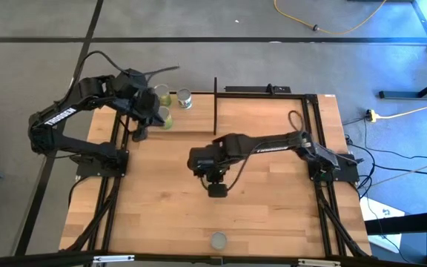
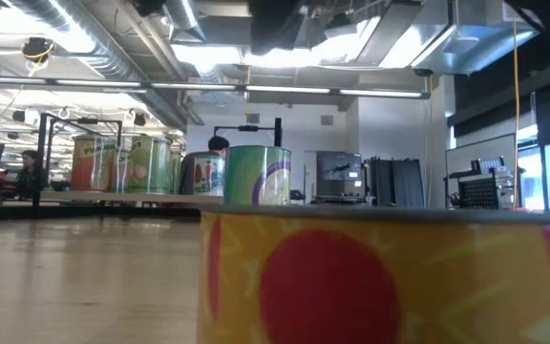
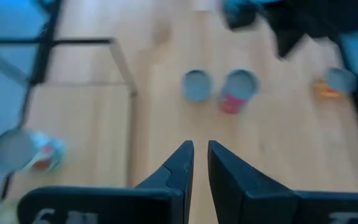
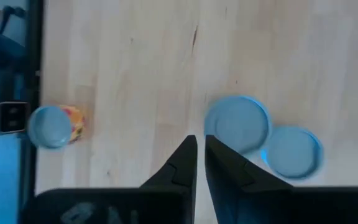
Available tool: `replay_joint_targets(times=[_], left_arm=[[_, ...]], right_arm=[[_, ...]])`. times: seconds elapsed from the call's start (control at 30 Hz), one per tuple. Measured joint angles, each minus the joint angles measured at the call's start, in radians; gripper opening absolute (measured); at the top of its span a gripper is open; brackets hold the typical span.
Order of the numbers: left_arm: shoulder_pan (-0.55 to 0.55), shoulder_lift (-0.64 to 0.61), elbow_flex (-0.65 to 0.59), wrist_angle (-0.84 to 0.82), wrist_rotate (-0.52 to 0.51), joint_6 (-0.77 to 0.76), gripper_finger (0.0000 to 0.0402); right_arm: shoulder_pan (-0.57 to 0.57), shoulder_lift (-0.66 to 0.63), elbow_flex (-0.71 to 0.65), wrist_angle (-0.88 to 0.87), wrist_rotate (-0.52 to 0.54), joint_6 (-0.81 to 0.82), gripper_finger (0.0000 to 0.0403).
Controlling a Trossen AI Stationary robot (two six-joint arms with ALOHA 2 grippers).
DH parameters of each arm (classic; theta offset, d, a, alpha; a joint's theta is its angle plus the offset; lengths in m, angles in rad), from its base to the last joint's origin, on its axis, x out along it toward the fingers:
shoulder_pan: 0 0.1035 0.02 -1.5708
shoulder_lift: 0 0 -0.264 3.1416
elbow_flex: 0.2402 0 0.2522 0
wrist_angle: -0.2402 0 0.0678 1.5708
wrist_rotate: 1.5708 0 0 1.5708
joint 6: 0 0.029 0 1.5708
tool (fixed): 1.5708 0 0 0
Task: Pick and place cans onto a shelf
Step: Put the canned chicken soup on the shelf
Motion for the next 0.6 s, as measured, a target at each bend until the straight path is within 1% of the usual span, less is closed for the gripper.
replay_joint_targets(times=[0.13,0.3,0.43,0.5,0.6], left_arm=[[-0.068,0.000,-0.001,0.001,0.040,0.049,0.0040],[-0.195,0.009,-0.001,0.039,0.024,0.049,0.0040],[-0.313,0.050,-0.001,0.124,0.005,0.046,0.0040],[-0.374,0.083,0.000,0.173,-0.028,0.044,0.0040],[-0.438,0.149,0.000,0.244,-0.113,-0.040,0.0040]], right_arm=[[0.002,-0.074,0.009,-0.012,-0.002,0.013,0.0035],[0.022,-0.168,0.026,0.011,-0.001,-0.013,0.0035],[0.040,-0.256,0.029,0.025,-0.001,-0.014,0.0035],[0.050,-0.295,0.030,0.027,0.027,-0.016,0.0035],[0.065,-0.362,0.030,0.005,0.135,-0.018,0.0035]])
